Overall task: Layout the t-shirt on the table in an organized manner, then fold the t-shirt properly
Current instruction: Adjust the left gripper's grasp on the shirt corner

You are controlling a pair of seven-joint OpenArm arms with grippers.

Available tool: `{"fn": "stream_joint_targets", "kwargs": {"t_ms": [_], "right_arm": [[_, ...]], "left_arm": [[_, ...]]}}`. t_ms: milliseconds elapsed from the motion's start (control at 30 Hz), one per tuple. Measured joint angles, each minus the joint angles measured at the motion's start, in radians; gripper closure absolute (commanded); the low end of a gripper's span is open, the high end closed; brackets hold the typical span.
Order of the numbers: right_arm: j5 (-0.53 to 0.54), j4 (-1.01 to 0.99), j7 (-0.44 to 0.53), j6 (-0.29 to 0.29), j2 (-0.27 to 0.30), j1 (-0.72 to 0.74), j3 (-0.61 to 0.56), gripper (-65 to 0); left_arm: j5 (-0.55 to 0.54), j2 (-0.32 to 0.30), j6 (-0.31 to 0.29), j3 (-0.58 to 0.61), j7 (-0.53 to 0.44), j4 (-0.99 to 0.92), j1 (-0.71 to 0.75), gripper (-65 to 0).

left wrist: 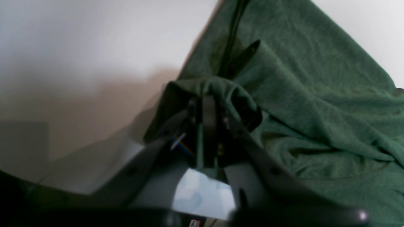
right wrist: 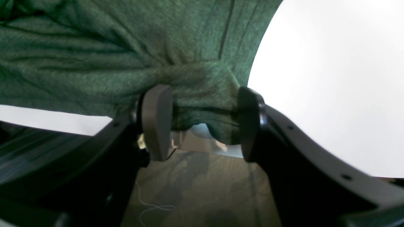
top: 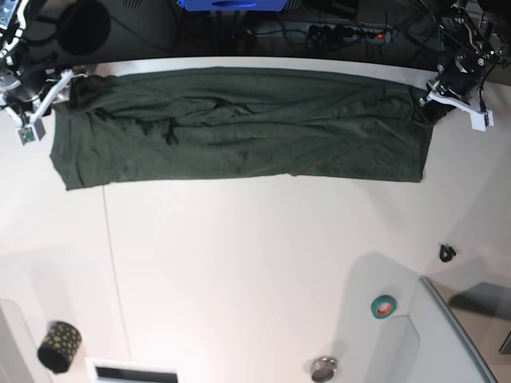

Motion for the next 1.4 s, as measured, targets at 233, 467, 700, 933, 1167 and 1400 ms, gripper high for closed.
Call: {"fn": "stream_joint_targets", "kwargs": {"t_ms": [233, 467, 700, 933, 1167, 1400], "right_arm": [[0.0, 0.0, 0.0, 0.0, 0.0, 0.0, 0.0, -30.5], [0.0, 0.0, 0.0, 0.0, 0.0, -0.001, 0.0, -30.5], [0.0, 0.0, 0.0, 0.0, 0.0, -0.003, 0.0, -30.5], [0.0, 0.0, 0.0, 0.0, 0.0, -0.006, 0.0, -30.5], [0.0, 0.0, 0.0, 0.0, 0.0, -0.008, 0.0, -30.5], [0.0, 0.0, 0.0, 0.0, -0.001, -0.011, 0.0, -30.5]], "left_arm": [[0.002, 0.0, 0.0, 0.0, 0.001, 0.0, -0.01, -22.7], [0.002, -0.013, 0.0, 0.048, 0.001, 0.004, -0.025, -25.2], [-0.01, -0.026, 0.0, 0.099, 0.0, 0.014, -0.031, -35.9], [-0.013, -0.029, 0.0, 0.095, 0.048, 0.2, -0.018, -36.2], [0.003, -0.135, -0.003, -0.008, 0.117, 0.228, 0.008, -36.2], [-0.016, -0.273, -0.004, 0.124, 0.111, -0.002, 0.045, -61.5]]}}
